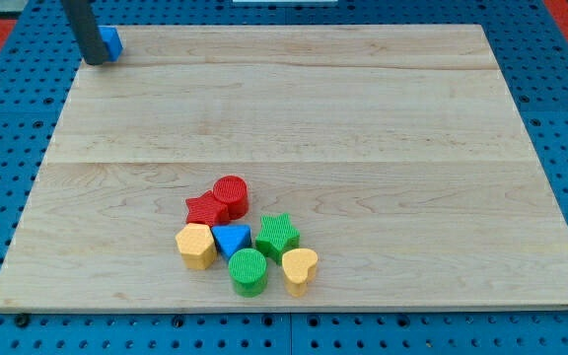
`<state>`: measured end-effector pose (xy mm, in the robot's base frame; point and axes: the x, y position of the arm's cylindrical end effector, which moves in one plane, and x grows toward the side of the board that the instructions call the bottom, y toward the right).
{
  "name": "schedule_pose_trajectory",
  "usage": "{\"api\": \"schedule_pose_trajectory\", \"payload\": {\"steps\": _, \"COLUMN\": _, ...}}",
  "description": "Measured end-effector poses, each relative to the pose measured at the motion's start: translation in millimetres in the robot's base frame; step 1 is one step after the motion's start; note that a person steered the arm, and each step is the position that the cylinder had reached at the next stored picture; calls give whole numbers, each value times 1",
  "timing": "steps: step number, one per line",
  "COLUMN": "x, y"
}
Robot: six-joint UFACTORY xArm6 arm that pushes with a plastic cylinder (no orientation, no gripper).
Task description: Place the blue triangle to the top right of the red circle
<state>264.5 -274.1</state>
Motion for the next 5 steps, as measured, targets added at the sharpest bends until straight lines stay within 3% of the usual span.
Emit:
{"api": "schedule_pose_trajectory", "payload": {"steps": 1, "x": -7, "y": -31}}
{"api": "schedule_pose_trajectory", "payload": {"steps": 2, "x": -46, "y": -3}}
{"api": "schedule_pose_trajectory", "payload": {"steps": 3, "x": -47, "y": 58}}
{"api": "schedule_pose_trajectory", "payload": {"steps": 4, "x": -41, "y": 1}}
{"api": "schedule_pose_trajectory", "payload": {"steps": 5, "x": 22, "y": -13}}
